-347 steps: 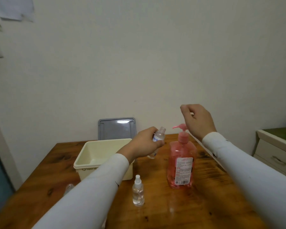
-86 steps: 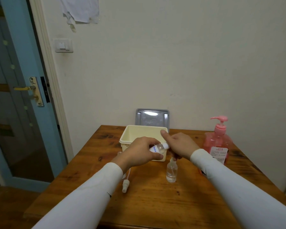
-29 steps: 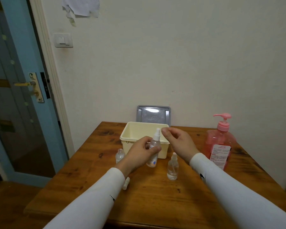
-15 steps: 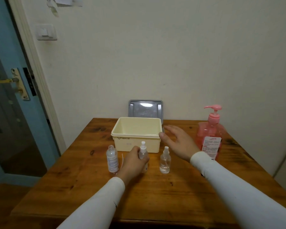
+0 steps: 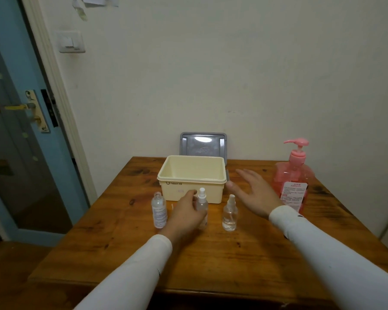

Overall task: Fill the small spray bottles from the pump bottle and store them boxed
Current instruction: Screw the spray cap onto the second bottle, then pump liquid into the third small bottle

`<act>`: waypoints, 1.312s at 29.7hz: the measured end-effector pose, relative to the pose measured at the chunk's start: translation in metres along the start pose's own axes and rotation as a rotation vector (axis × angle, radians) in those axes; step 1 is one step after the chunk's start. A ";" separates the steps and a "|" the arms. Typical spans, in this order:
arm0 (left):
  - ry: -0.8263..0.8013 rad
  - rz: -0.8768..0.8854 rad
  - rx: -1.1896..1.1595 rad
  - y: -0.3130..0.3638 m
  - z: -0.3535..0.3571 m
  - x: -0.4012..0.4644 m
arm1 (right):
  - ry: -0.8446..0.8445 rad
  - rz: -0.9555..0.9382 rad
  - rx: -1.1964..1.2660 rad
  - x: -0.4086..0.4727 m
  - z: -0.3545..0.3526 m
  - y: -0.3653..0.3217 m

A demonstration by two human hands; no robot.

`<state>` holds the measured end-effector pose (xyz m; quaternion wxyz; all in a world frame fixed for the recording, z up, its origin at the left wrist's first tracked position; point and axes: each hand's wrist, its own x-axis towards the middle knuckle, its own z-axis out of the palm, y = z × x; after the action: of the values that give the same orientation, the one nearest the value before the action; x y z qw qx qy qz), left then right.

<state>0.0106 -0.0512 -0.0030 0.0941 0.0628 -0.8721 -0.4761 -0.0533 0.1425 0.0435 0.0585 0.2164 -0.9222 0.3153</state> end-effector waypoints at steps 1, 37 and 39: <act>0.053 0.035 0.026 0.004 -0.006 -0.001 | 0.003 0.005 -0.008 0.000 -0.001 0.000; 0.226 0.216 0.113 0.056 -0.076 0.031 | 0.290 -0.063 -0.003 0.000 -0.076 -0.014; 0.198 0.282 0.150 0.080 -0.059 0.041 | 0.370 -0.080 0.035 0.002 -0.092 -0.009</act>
<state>-0.0173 -0.0649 0.0999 0.2407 -0.0068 -0.8917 -0.3833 -0.0542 0.1913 0.1220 0.2357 0.1921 -0.8807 0.3632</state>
